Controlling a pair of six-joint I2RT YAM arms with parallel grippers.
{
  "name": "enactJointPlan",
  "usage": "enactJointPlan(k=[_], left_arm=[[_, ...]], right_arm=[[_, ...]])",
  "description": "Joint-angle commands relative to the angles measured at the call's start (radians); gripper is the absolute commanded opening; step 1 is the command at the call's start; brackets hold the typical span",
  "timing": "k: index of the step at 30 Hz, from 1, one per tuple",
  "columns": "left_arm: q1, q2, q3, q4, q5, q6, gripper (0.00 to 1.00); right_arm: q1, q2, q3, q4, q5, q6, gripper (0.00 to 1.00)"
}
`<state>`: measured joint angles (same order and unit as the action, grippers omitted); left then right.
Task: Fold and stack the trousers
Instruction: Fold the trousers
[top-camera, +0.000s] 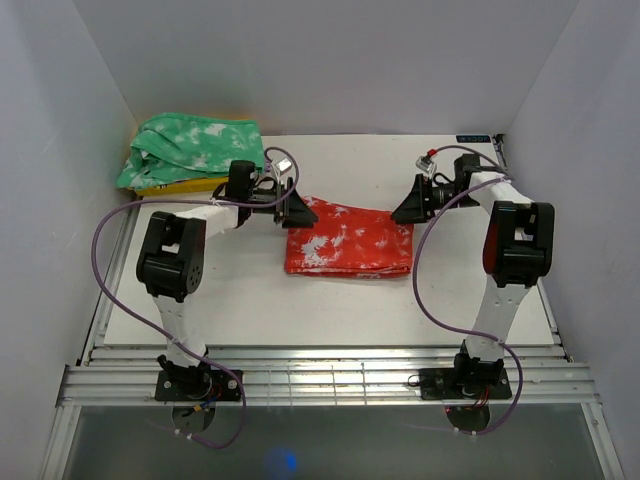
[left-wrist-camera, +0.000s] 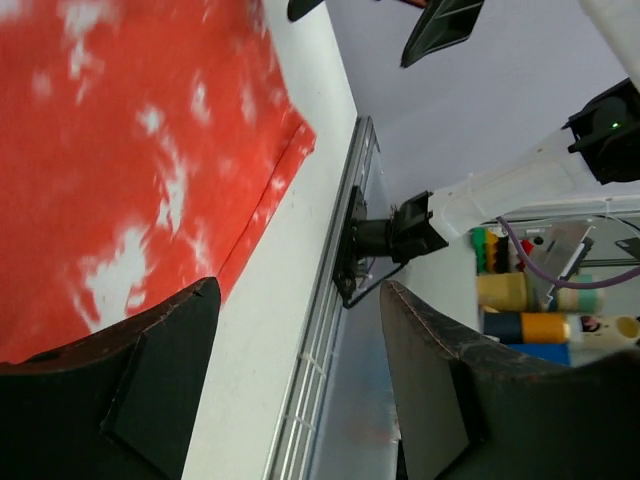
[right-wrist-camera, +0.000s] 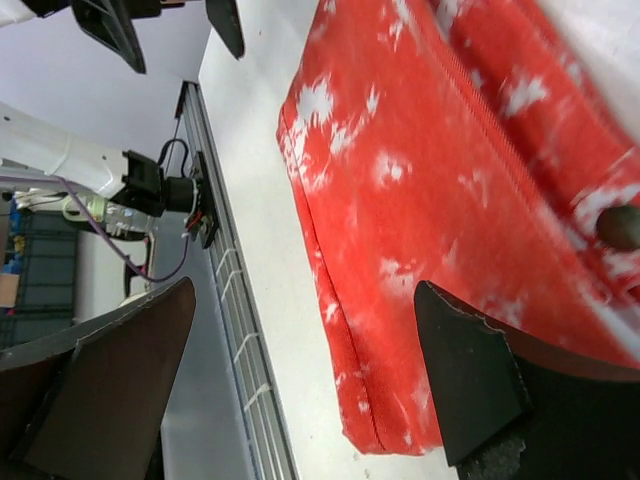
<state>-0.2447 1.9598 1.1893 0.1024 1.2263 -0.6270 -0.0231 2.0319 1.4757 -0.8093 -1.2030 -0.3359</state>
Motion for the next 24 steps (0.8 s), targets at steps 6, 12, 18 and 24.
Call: enactJointPlan(k=[6,12,18,24], left_arm=[[0.012,0.161,0.18,0.319,-0.149,-0.264,0.76],[0.018,0.353,0.26,0.367,-0.203,-0.278,0.76],[0.035,0.383,0.311,0.347,-0.192,-0.189,0.76],[0.039,0.236,0.481,-0.04,-0.268,0.192,0.82]], right_arm=[[0.023,0.082,0.043,0.32,0.028,0.276,0.94],[0.023,0.198,0.025,0.383,0.105,0.256,0.93],[0.018,0.246,0.132,0.391,0.169,0.236,0.93],[0.009,0.159,0.331,0.257,0.212,0.164,0.98]])
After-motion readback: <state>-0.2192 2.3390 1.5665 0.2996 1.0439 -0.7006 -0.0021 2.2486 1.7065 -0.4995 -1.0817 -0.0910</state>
